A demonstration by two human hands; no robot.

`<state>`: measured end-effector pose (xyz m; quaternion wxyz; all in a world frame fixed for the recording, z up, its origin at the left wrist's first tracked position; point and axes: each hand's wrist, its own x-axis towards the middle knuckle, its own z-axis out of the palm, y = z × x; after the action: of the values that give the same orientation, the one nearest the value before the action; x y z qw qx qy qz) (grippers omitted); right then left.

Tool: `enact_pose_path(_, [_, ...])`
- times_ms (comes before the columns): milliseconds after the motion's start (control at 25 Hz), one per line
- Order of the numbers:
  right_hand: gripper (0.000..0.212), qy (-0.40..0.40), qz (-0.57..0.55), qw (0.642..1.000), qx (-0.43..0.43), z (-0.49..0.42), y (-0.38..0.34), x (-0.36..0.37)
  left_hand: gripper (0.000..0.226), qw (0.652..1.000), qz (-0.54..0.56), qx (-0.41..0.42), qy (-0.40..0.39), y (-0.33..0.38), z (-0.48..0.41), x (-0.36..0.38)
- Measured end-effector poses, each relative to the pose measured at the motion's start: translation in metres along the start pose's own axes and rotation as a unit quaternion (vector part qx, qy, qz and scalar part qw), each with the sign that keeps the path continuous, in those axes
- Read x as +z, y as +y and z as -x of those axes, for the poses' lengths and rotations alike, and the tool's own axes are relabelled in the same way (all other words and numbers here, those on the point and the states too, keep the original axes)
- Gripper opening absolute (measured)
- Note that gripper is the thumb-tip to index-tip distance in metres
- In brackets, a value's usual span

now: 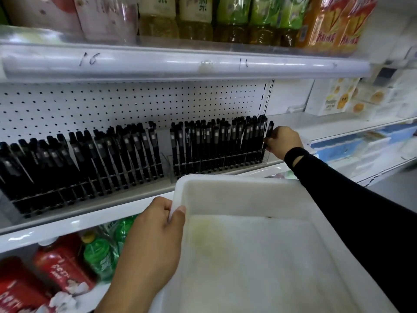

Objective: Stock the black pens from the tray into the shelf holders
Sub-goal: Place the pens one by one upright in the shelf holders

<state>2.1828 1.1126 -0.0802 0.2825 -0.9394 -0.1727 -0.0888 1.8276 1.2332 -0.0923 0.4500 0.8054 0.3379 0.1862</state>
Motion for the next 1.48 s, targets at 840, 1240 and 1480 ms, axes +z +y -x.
enact_pose_path(840, [0.021, -0.05, -0.044, 0.993, 0.092, 0.007, -0.005, 0.012, 0.024, 1.0, 0.0, -0.011, 0.006, -0.001, 0.003, -0.008])
enact_pose_path(1240, [0.031, -0.18, 0.086, 0.976, 0.088, 0.034, -0.022, -0.018, 0.022, 0.999, -0.037, 0.001, -0.001, -0.002, 0.015, -0.021])
enact_pose_path(1480, [0.023, -0.2, 0.185, 0.927, -0.257, 0.102, -0.109, -0.033, 0.023, 0.998, -0.049, -0.007, 0.031, -0.017, 0.027, -0.049])
